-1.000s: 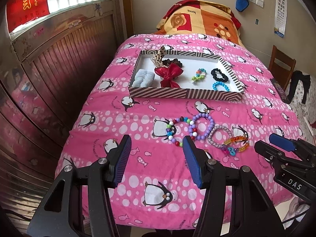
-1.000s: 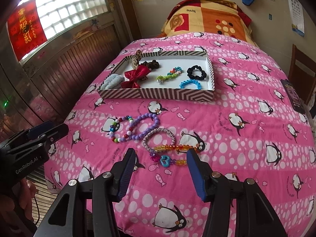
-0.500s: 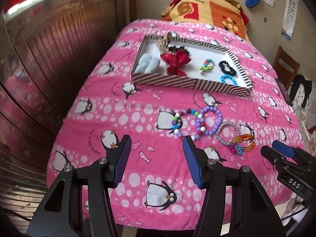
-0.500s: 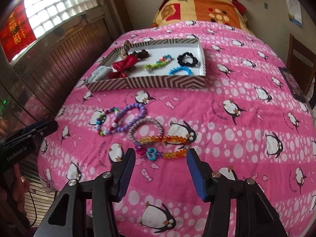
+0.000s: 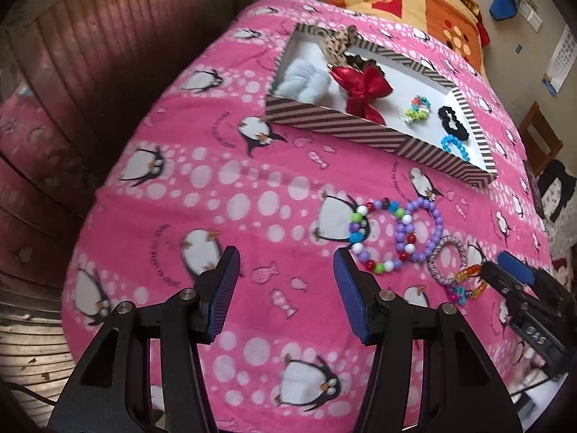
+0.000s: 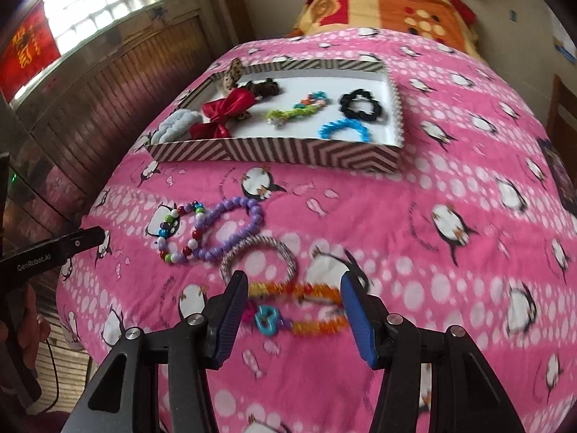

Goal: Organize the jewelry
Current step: 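Grasp the multicolour bead bracelet with the left tool while the right tool grasps the silver rhinestone bracelet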

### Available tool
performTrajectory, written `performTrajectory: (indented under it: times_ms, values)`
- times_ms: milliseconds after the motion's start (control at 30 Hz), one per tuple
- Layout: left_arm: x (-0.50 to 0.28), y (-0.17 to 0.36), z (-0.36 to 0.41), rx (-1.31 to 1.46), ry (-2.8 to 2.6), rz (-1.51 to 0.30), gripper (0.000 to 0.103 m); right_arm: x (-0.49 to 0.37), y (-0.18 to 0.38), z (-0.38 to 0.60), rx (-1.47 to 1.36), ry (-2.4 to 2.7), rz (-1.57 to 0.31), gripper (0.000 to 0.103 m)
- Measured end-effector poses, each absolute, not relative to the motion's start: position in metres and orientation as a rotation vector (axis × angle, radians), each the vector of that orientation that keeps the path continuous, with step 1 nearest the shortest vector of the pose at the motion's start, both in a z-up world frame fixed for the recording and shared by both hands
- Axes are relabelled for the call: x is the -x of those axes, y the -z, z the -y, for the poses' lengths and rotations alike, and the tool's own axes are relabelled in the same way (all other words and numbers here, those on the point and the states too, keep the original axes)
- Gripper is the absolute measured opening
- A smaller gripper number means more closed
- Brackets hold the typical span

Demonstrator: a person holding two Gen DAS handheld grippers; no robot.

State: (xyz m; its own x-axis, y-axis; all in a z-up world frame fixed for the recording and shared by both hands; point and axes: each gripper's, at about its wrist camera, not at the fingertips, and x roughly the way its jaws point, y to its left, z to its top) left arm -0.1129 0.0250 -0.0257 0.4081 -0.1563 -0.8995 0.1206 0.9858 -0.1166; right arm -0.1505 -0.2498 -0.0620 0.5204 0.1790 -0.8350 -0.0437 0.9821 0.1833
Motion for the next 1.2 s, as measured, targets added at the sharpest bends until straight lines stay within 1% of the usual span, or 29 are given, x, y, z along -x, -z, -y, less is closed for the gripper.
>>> performTrajectory:
  times_ms: [167, 400, 467, 500, 533, 567, 600, 633, 667, 700, 733, 900, 1067, 1200]
  values:
    - [0.098, 0.038, -0.002, -0.04, 0.199, -1.162, 0.054, 0.127, 0.078, 0.243, -0.097, -0.167, -1.058, 0.051]
    - [0.077, 0.061, 0.025, -0.083, 0.223, -1.217, 0.054, 0.113, 0.092, 0.235, -0.006, -0.212, -1.088, 0.041]
    - [0.073, 0.066, 0.031, -0.098, 0.229, -1.223, 0.054, 0.108, 0.098, 0.236, -0.001, -0.217, -1.096, 0.031]
    - [0.072, 0.067, 0.034, -0.105, 0.231, -1.22, 0.054, 0.107, 0.098, 0.237, 0.004, -0.22, -1.091, 0.029]
    - [0.071, 0.068, 0.036, -0.109, 0.235, -1.215, 0.053, 0.107, 0.098, 0.237, 0.01, -0.225, -1.084, 0.023]
    - [0.07, 0.069, 0.037, -0.108, 0.246, -1.206, 0.052, 0.106, 0.099, 0.237, 0.016, -0.231, -1.081, 0.016]
    - [0.07, 0.069, 0.038, -0.105, 0.257, -1.198, 0.047, 0.106, 0.098, 0.238, 0.015, -0.237, -1.077, 0.014]
    - [0.07, 0.07, 0.039, -0.105, 0.261, -1.191, 0.031, 0.105, 0.098, 0.24, 0.004, -0.242, -1.074, 0.012]
    - [0.069, 0.069, 0.04, -0.114, 0.258, -1.187, 0.02, 0.104, 0.097, 0.245, -0.029, -0.251, -1.073, 0.01]
    - [0.067, 0.069, 0.04, -0.116, 0.265, -1.19, 0.017, 0.104, 0.094, 0.25, -0.066, -0.258, -1.07, 0.01]
    - [0.066, 0.068, 0.039, -0.107, 0.279, -1.195, 0.01, 0.103, 0.09, 0.254, -0.099, -0.262, -1.061, 0.01]
    - [0.062, 0.042, 0.029, -0.07, 0.314, -1.157, 0.006, 0.106, 0.06, 0.277, -0.223, -0.255, -0.985, 0.009]
    - [0.062, 0.016, 0.02, -0.06, 0.351, -1.104, 0.006, 0.108, 0.037, 0.28, -0.218, -0.246, -0.935, 0.009]
    - [0.058, 0.021, 0.014, -0.031, 0.339, -1.147, 0.006, 0.108, 0.033, 0.277, -0.212, -0.248, -0.932, 0.009]
